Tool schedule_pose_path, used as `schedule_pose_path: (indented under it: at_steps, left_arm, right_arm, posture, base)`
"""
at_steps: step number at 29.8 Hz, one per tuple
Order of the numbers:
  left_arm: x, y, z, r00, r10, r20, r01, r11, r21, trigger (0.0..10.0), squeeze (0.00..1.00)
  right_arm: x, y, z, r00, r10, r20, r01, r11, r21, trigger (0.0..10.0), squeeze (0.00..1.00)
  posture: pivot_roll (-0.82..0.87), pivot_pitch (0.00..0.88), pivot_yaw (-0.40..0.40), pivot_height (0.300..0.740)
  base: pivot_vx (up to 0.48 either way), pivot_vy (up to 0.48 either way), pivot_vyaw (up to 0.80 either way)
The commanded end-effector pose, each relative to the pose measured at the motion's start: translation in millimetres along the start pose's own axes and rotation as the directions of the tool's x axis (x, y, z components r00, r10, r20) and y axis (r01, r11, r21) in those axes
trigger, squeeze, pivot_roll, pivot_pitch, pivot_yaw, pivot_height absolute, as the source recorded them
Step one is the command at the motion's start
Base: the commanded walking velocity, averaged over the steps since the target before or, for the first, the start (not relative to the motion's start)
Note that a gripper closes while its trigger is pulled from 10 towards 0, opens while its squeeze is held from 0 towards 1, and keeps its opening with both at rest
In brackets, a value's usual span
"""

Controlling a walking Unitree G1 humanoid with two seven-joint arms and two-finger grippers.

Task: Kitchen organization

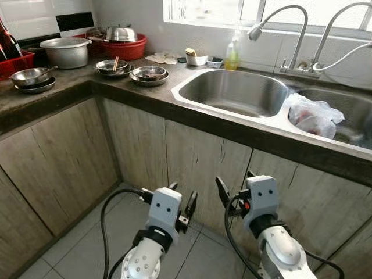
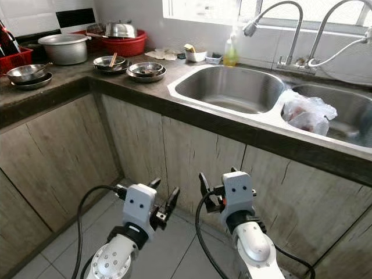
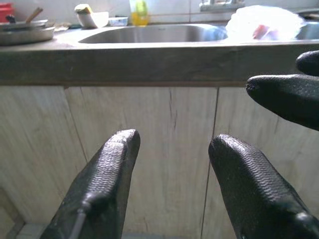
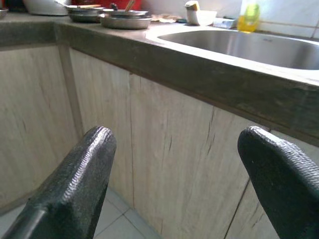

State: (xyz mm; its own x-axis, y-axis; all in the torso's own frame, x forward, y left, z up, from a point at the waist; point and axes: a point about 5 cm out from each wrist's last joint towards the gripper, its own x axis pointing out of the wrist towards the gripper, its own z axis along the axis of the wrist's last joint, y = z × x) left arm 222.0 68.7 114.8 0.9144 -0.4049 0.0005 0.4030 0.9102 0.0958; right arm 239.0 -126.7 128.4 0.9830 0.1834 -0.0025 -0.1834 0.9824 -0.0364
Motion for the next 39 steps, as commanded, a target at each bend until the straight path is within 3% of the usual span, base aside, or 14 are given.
schedule_pose_path:
  at_steps: [1, 39]
  left_arm:
    - [-0.1, 0.6, 1.8, 1.000, -0.003, 0.007, 0.002, 1.000, 0.008, 10.0, 0.00]
    - [3.6, 1.1, 5.7, 1.000, 0.003, 0.018, -0.003, 1.000, -0.004, 10.0, 0.00]
  right_arm:
    - [-0.4, 0.8, -0.6, 1.000, 0.007, -0.008, -0.007, 1.000, -0.004, 10.0, 0.00]
    - [8.2, -4.1, 5.8, 1.000, -0.014, 0.021, 0.014, 1.000, -0.015, 10.0, 0.00]
  posture:
    - [0.01, 0.000, -0.057, 0.740]
    - [0.01, 0.000, -0.062, 0.740]
  base:
    - [0.000, 0.000, 0.00]
    - [0.375, 0.000, 0.80]
